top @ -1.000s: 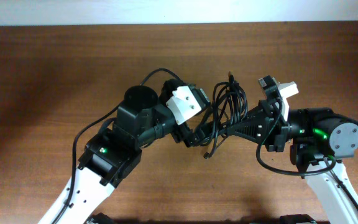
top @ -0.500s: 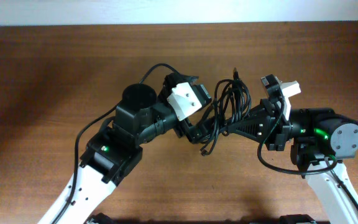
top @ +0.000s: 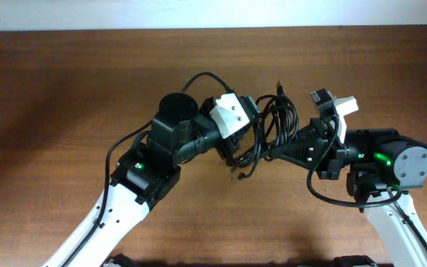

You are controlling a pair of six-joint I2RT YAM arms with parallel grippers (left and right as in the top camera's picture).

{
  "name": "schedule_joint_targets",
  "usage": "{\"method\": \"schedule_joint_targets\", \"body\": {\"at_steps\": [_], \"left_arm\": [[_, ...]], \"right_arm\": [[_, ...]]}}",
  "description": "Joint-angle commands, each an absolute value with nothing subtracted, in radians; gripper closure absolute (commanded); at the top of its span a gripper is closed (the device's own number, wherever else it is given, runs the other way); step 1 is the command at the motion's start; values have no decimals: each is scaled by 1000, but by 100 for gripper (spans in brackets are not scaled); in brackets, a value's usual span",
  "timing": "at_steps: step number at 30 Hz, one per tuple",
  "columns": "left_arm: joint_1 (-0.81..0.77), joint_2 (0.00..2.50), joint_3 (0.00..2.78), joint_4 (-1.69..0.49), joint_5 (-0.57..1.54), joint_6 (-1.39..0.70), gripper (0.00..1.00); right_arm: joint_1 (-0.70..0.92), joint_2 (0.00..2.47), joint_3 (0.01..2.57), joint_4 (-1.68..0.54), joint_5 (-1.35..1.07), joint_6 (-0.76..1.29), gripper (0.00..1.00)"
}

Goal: Untangle cables

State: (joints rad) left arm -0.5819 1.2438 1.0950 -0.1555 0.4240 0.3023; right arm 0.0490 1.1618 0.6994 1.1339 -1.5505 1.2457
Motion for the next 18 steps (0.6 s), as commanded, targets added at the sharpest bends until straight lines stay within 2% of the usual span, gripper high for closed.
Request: {"method": "schedule_joint_targets", "body": {"at_steps": [1,6,9,14,18], "left_arm": [[-579,1244,1100,-145,408,316,100],[-579,1243,1100,-142,241,314,100],[-579,1235,1100,-141,127,313,100],[-570,1190,1101,-121,-70,273,100],[-567,1149,1100,-100,-80,273,100]], "right_arm": [[52,1155,713,1142,-1551,1238,96],[52,1155,713,1141,-1551,1238,95],[52,1155,712,1141,-1552,1238,78],[52,1155,712,1142,-1552,1234,64],[52,1155,712,1142,-1551,1226,60]]}}
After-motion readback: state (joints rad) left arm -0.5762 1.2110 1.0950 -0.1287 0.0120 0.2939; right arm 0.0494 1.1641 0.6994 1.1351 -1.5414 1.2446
